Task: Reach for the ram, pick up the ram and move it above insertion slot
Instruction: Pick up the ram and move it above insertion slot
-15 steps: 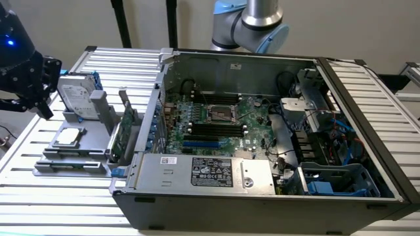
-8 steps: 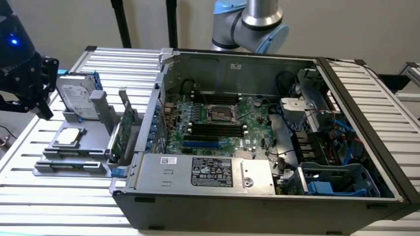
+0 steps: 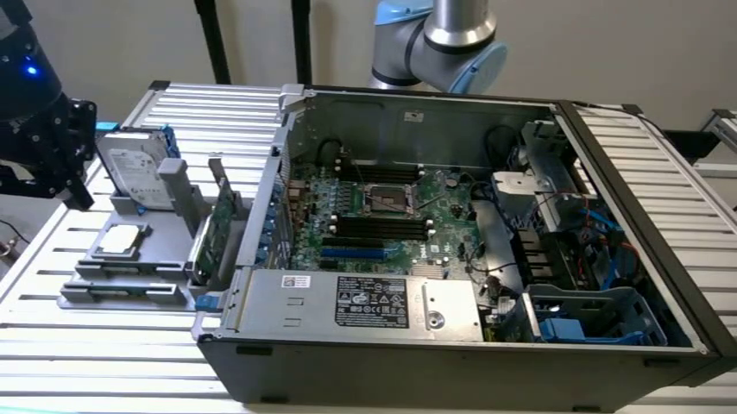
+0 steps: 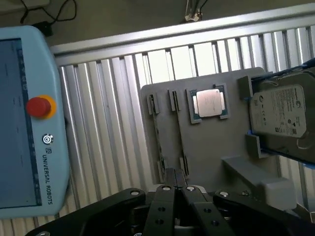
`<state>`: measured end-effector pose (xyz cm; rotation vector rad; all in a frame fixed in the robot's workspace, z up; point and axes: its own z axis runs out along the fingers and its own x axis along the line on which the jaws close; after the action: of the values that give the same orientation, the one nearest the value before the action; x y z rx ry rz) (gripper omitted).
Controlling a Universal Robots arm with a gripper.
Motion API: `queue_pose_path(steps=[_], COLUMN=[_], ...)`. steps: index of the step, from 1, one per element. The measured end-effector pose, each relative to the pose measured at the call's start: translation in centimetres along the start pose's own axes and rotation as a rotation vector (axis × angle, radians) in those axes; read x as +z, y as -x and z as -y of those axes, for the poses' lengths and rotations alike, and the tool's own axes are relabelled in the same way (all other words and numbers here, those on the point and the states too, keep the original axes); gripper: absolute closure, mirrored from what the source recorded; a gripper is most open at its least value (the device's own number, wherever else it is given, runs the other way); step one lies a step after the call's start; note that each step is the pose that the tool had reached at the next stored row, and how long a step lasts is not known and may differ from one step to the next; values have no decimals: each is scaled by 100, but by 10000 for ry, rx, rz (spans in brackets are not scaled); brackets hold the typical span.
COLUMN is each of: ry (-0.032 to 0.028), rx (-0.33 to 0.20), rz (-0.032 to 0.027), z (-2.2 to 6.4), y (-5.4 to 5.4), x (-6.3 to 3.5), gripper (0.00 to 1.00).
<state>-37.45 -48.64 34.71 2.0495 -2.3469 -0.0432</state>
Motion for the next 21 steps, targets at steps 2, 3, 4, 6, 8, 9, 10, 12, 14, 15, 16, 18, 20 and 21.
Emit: queue_pose_path(steps=[2,3,4,6,8,9,10,12,14,15,16,18,20,21], ry=[-9,-13,-15,-23,-36,-43,-51,-65,-64,-65,-65,-66,-65,-65], rx=[-365,-545,-731,-1095,-1459,-1632,-1772,-1922,-1961,-1967,-1973,-1983,-1990,-1994], rz=[-13,-18,-25,-38,-49,-55,-59,-54,-56,-56,-56,-56,-56,-56], z=[0,0,0,0,1,0,0,-9,-15,-18,-21,-26,-32,-34], y=[0,0,0,0,0,0,0,-1,-2,-3,-3,-4,-4,-5], x=[4,8,11,17,23,25,27,31,30,31,31,32,35,39], gripper=[89,89,89,89,89,89,89,89,89,89,88,82,70,70])
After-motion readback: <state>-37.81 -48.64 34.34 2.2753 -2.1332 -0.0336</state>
